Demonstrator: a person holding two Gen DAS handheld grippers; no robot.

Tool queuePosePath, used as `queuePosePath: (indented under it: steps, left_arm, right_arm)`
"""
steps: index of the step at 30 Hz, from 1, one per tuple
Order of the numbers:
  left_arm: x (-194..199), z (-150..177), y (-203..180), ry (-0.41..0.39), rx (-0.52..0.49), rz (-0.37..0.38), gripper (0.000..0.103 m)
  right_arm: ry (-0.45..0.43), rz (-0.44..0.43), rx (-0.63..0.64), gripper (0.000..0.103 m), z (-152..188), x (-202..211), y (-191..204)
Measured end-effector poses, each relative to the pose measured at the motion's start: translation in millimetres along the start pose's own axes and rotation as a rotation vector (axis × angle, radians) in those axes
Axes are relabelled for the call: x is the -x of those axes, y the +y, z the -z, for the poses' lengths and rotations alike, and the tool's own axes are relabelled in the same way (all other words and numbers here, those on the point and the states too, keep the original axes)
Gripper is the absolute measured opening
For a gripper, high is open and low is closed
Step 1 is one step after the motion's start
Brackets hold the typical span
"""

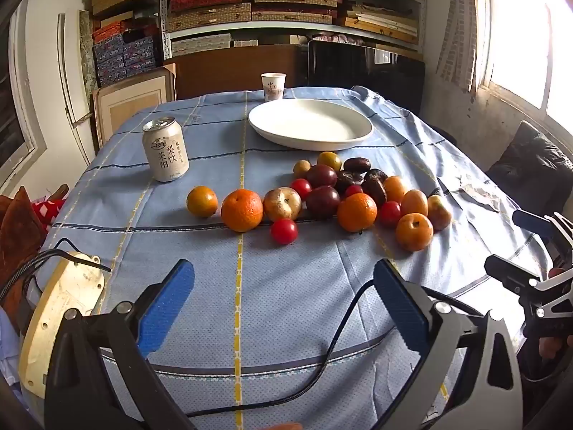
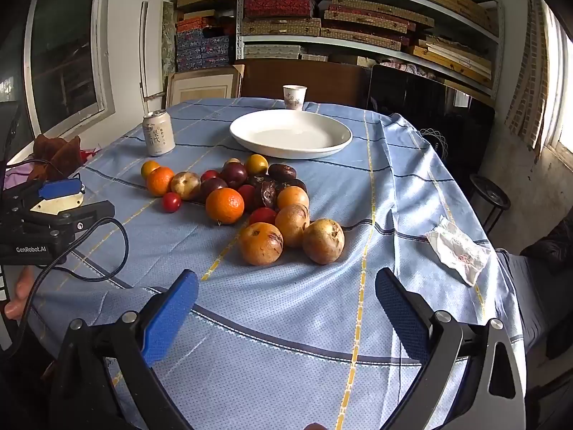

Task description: Organize fruits

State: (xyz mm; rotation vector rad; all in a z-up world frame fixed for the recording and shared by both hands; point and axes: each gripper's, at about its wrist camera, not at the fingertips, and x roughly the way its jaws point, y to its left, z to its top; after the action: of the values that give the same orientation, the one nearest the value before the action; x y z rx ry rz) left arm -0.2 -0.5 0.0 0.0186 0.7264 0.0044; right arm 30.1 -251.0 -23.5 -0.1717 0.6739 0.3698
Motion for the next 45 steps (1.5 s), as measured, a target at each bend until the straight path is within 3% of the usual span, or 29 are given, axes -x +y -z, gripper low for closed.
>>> queuePosePath:
  steps: [45]
  left_arm:
    - [-9.3, 5.8, 5.4, 0.010, 0.011, 0.004, 0.098]
  right_arm:
    - [0.010, -0.002, -0.001, 0.100, -0.2, -2.0, 0.4]
